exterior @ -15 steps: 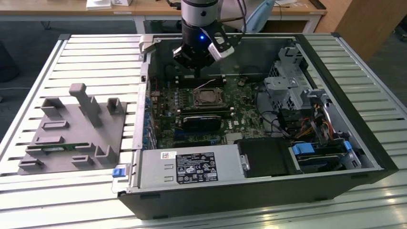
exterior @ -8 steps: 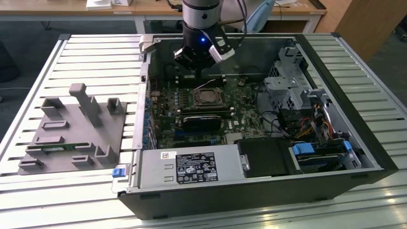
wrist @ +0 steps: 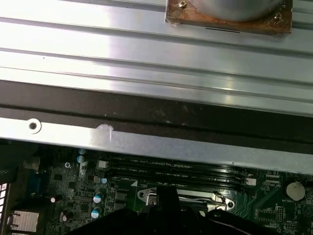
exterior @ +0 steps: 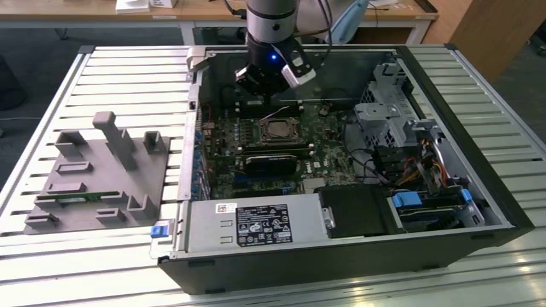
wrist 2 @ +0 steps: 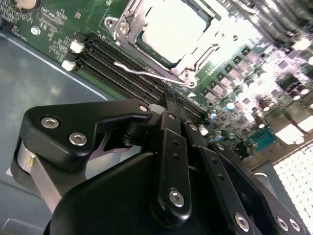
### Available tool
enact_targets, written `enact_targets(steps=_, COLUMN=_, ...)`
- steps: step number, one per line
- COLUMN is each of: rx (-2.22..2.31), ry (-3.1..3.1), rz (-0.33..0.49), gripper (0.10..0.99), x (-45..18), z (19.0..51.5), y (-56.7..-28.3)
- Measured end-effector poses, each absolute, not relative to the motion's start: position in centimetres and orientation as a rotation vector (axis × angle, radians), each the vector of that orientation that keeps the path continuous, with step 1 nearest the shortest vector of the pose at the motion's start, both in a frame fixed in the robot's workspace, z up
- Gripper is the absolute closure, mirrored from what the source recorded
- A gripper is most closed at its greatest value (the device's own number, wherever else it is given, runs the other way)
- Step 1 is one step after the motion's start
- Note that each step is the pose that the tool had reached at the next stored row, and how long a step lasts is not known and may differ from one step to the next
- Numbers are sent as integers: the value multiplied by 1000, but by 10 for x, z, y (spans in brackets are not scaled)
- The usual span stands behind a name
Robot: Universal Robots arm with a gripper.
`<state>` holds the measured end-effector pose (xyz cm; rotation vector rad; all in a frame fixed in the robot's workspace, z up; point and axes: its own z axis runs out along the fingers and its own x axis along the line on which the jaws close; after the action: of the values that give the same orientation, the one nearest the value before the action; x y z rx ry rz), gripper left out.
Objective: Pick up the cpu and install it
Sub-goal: 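Install the first cpu locking lever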
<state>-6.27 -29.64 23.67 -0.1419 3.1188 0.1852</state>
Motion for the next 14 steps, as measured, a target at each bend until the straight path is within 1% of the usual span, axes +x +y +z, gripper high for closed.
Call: enact_targets(steps=14, rx=-141, ry=3120, rz=181, gripper=980, x=-50, z=228, y=-296)
